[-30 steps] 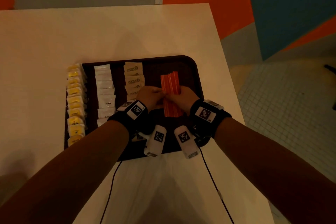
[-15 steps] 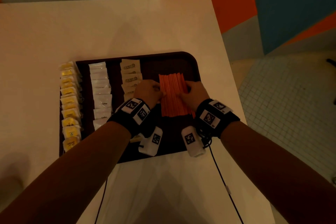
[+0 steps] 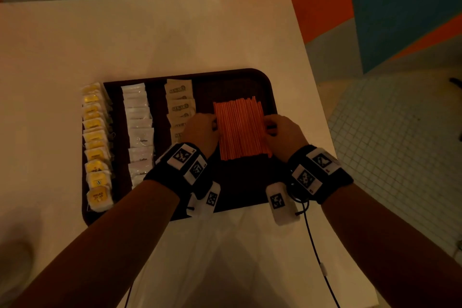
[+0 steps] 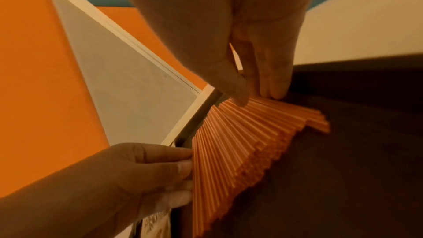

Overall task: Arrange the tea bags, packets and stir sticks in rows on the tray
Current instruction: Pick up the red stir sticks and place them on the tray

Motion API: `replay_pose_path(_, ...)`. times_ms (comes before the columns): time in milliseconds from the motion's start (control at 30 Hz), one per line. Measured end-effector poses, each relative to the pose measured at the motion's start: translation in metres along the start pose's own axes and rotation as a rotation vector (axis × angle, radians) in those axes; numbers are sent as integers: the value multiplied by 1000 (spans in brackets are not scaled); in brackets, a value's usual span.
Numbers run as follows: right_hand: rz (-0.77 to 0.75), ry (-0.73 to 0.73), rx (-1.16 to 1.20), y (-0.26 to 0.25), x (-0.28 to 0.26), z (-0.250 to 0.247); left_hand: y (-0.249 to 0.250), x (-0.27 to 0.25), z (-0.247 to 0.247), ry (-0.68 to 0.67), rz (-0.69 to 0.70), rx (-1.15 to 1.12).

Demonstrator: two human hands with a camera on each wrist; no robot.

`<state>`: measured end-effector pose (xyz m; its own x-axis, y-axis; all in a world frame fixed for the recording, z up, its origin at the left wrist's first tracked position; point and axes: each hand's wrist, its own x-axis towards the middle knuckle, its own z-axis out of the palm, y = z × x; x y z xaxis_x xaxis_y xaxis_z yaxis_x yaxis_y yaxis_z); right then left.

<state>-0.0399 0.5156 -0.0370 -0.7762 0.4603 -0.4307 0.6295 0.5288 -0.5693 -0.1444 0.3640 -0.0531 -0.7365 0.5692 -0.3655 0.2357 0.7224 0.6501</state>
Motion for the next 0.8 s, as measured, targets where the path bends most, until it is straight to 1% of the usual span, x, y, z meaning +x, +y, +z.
replay_pose_path(100, -8, 18, -52, 3, -7, -5, 0, -1, -2, 22, 39, 1)
replay_pose_path(133, -26, -17, -66, 3, -10, -8, -1, -1, -2, 26, 50, -3)
replay_pose_path(233, -112, -255, -146, -3, -18, -10, -3, 0, -4, 44, 45, -13)
replay_pose_path(267, -131, -301, -161, -4, -19, -8, -3, 1, -3, 53, 43, -14)
replay_pose_path(300, -138, -316, -165, -4, -19, -6, -3, 0, -4, 59, 43, -12)
replay_pose_path(467, -129, -275, -118, -5, -21, -2, -6, -1, -3, 55, 38, 40)
replay_pose_path(567, -160, -244, -66, -1, -31, -2, -3, -15, -10, 32, 41, 65)
replay_pose_path(667, -198, -207, 11, 12, -49, 4, 0, -54, -25, 4, 134, 7)
replay_pose_path(733, -232, -184, 29, 21, -67, 12, -9, -88, -35, -46, 143, -31)
replay_pose_path(800, -285, -152, 31, 32, -87, 24, -31, -122, -42, -45, 144, -11)
